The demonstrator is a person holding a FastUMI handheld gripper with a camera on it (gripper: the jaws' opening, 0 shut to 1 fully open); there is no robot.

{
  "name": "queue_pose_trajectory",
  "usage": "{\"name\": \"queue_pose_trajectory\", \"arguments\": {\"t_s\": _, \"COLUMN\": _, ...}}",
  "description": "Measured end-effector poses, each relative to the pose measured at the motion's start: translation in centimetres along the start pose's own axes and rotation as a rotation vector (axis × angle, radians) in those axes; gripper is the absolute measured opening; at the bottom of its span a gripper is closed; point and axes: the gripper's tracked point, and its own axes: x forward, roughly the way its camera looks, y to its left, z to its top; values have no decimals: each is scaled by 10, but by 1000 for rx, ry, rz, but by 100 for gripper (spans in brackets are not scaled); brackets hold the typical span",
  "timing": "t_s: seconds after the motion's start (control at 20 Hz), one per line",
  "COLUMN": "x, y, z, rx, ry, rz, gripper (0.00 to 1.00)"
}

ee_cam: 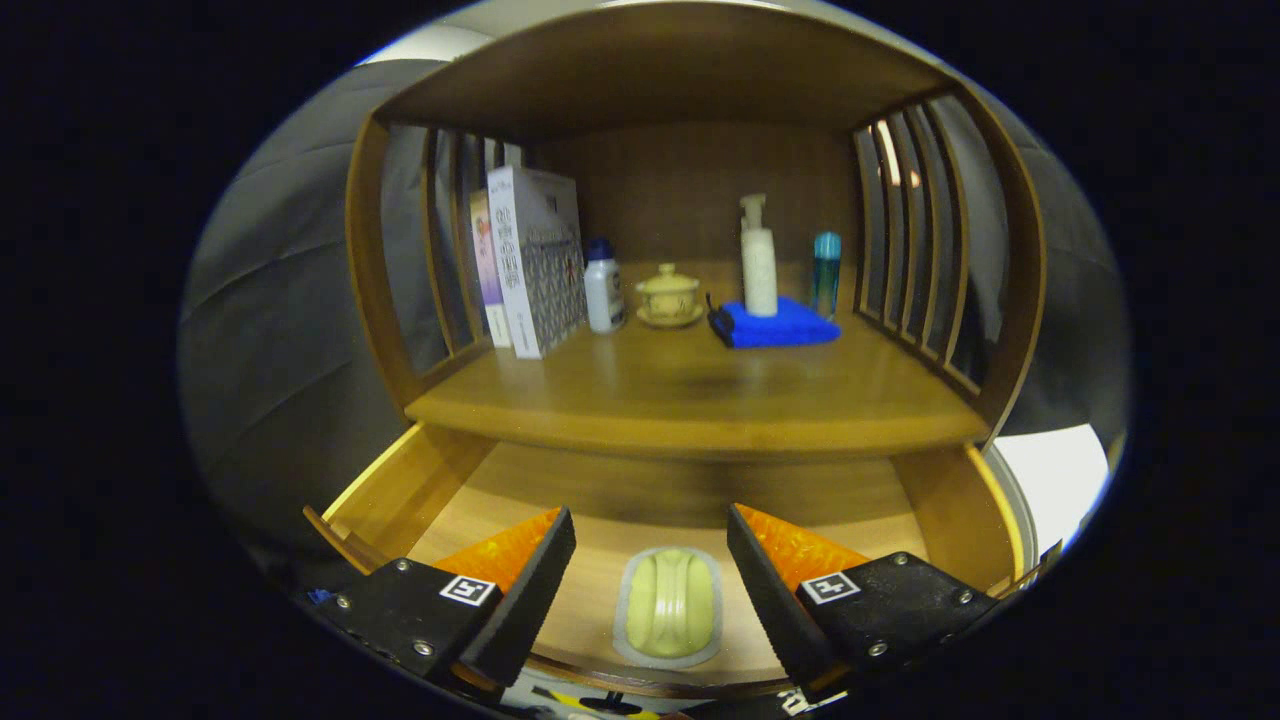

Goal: Pull open the drawer, take out the items inside it, and place them on the countertop above the cabinet.

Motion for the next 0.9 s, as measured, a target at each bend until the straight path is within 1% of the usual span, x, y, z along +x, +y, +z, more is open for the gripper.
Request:
{"name": "queue_pose_trajectory", "arguments": {"t_s": 0.25, "x": 12, "y": -9, "z": -25, "rx": -30, "ry": 141, "rz": -13, "gripper": 95}}
{"name": "queue_pose_trajectory", "arguments": {"t_s": 0.5, "x": 19, "y": -8, "z": -47, "rx": -5, "ry": 251, "rz": 19, "gripper": 94}}
{"name": "queue_pose_trajectory", "arguments": {"t_s": 0.65, "x": 24, "y": -13, "z": -56, "rx": 30, "ry": 304, "rz": 11, "gripper": 94}}
{"name": "queue_pose_trajectory", "arguments": {"t_s": 0.75, "x": 27, "y": -14, "z": -63, "rx": 67, "ry": 328, "rz": 14, "gripper": 87}}
{"name": "queue_pose_trajectory", "arguments": {"t_s": 0.8, "x": 28, "y": -16, "z": -66, "rx": 84, "ry": 334, "rz": 15, "gripper": 81}}
{"name": "queue_pose_trajectory", "arguments": {"t_s": 0.85, "x": 28, "y": -14, "z": -67, "rx": 95, "ry": 337, "rz": 21, "gripper": 78}}
{"name": "queue_pose_trajectory", "arguments": {"t_s": 0.9, "x": 28, "y": -13, "z": -67, "rx": 103, "ry": 331, "rz": 34, "gripper": 71}}
